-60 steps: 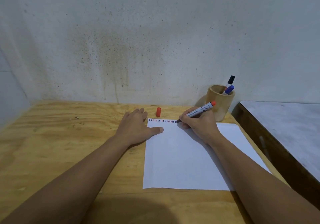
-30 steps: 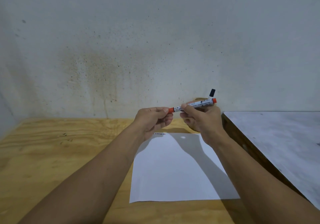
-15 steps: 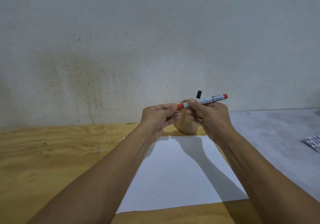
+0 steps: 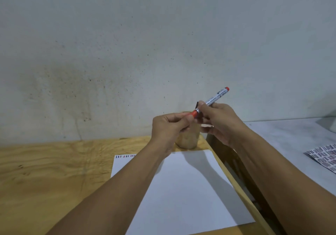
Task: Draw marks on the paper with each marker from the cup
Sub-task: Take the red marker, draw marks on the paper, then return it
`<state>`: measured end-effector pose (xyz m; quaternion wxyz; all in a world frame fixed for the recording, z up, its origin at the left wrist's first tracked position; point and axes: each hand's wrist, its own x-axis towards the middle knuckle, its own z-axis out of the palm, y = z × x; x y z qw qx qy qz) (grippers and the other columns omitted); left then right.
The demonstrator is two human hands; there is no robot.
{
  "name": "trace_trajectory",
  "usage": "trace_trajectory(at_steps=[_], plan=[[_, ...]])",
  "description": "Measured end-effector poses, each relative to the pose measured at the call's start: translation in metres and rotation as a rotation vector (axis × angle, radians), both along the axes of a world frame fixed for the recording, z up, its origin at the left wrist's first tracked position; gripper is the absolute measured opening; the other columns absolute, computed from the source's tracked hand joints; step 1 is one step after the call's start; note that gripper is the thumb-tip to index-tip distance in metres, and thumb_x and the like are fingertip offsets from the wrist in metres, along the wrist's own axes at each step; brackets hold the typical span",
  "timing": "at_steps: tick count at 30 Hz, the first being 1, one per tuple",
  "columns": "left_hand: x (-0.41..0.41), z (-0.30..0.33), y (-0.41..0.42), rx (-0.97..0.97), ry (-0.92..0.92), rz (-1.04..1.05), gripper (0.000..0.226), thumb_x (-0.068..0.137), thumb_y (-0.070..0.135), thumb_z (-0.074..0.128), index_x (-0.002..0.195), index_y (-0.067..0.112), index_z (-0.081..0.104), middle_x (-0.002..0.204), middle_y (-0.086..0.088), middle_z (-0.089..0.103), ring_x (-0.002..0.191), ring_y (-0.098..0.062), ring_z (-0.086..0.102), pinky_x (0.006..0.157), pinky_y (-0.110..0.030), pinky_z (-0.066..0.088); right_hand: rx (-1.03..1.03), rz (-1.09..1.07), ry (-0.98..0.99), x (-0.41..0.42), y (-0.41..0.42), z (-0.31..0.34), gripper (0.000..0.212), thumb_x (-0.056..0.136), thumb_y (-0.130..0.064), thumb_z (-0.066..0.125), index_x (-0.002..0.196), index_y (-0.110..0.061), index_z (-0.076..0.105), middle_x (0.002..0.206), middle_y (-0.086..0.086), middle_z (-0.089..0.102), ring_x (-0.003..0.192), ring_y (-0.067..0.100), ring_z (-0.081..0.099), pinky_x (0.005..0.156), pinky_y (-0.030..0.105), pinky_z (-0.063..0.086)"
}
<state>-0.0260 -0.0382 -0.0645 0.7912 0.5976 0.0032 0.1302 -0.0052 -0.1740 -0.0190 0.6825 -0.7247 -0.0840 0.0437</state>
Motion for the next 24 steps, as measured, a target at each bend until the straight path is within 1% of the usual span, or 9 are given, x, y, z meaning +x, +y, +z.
trace_trajectory(at_steps=[3,6,8,10,12,16,18,21,24], plan=[[0.006,0.007,-0.008,0.199,0.016,0.162,0.034,0.067,0.023,0.082,0.098,0.011,0.072,0.097,-0.008,0.073,0.094,-0.023,0.066,0.084,-0.037,0.056,-0.052,-0.084,-0.055,0.013,-0.001,0.017,0.026,0.101,-0.024,0.047,0.108,-0.001,0.058,0.089,0.009,0.068,0.080,0.019,0.070,0.062,0.028,0.057],[0.016,0.002,-0.003,0.440,-0.011,0.287,0.045,0.070,0.029,0.079,0.109,0.012,0.066,0.103,-0.003,0.068,0.094,-0.020,0.062,0.078,-0.027,0.052,-0.170,-0.121,-0.084,0.033,-0.008,0.040,0.030,0.103,-0.024,0.042,0.117,0.000,0.055,0.084,0.012,0.060,0.070,0.022,0.071,0.055,0.033,0.060],[0.022,-0.010,0.008,0.636,-0.040,0.347,0.036,0.077,0.024,0.071,0.111,0.013,0.065,0.107,0.000,0.067,0.097,-0.019,0.061,0.081,-0.028,0.050,-0.444,-0.128,-0.156,0.048,-0.016,0.051,0.030,0.102,-0.029,0.045,0.118,-0.006,0.058,0.084,0.010,0.056,0.064,0.020,0.067,0.051,0.031,0.059],[0.026,-0.022,0.017,0.812,-0.062,0.351,0.034,0.081,0.020,0.065,0.114,0.013,0.063,0.117,-0.002,0.064,0.108,-0.020,0.057,0.092,-0.028,0.045,-0.722,-0.136,-0.285,0.058,-0.021,0.059,0.031,0.097,-0.033,0.055,0.116,-0.012,0.067,0.084,0.005,0.059,0.064,0.017,0.063,0.051,0.027,0.055],[0.027,-0.029,0.022,0.947,-0.092,0.313,0.037,0.082,0.020,0.063,0.118,0.013,0.062,0.127,-0.004,0.061,0.120,-0.019,0.049,0.097,-0.023,0.034,-0.885,-0.117,-0.365,0.066,-0.021,0.064,0.025,0.089,-0.032,0.067,0.105,-0.015,0.074,0.080,0.002,0.064,0.063,0.018,0.064,0.050,0.024,0.052],[0.030,-0.031,0.020,0.900,-0.104,0.254,0.050,0.080,0.030,0.068,0.126,0.014,0.057,0.139,-0.003,0.053,0.129,-0.018,0.044,0.106,-0.033,0.036,-1.056,-0.065,-0.402,0.072,-0.014,0.065,0.022,0.069,-0.028,0.086,0.085,-0.015,0.080,0.083,0.009,0.074,0.061,0.022,0.071,0.068,0.041,0.063],[0.031,-0.029,0.019,0.879,-0.120,0.253,0.048,0.079,0.031,0.068,0.124,0.016,0.059,0.136,-0.002,0.056,0.126,-0.019,0.048,0.105,-0.034,0.039,-1.077,-0.040,-0.419,0.075,-0.008,0.061,0.023,0.068,-0.023,0.088,0.085,-0.012,0.078,0.082,0.009,0.074,0.058,0.018,0.071,0.067,0.038,0.063],[0.029,-0.028,0.018,0.944,-0.168,0.275,0.036,0.082,0.028,0.064,0.116,0.015,0.064,0.120,-0.004,0.067,0.114,-0.022,0.057,0.093,-0.028,0.042,-1.100,0.003,-0.436,0.084,0.002,0.047,0.017,0.079,-0.014,0.078,0.096,-0.010,0.076,0.089,0.009,0.075,0.062,0.014,0.071,0.070,0.035,0.063],[0.029,-0.029,0.020,1.022,-0.196,0.313,0.036,0.084,0.030,0.061,0.117,0.018,0.064,0.120,-0.003,0.067,0.113,-0.022,0.058,0.093,-0.030,0.043,-1.097,0.054,-0.424,0.091,0.008,0.033,0.022,0.086,-0.005,0.064,0.107,-0.010,0.072,0.099,0.010,0.073,0.066,0.015,0.072,0.066,0.030,0.062]])
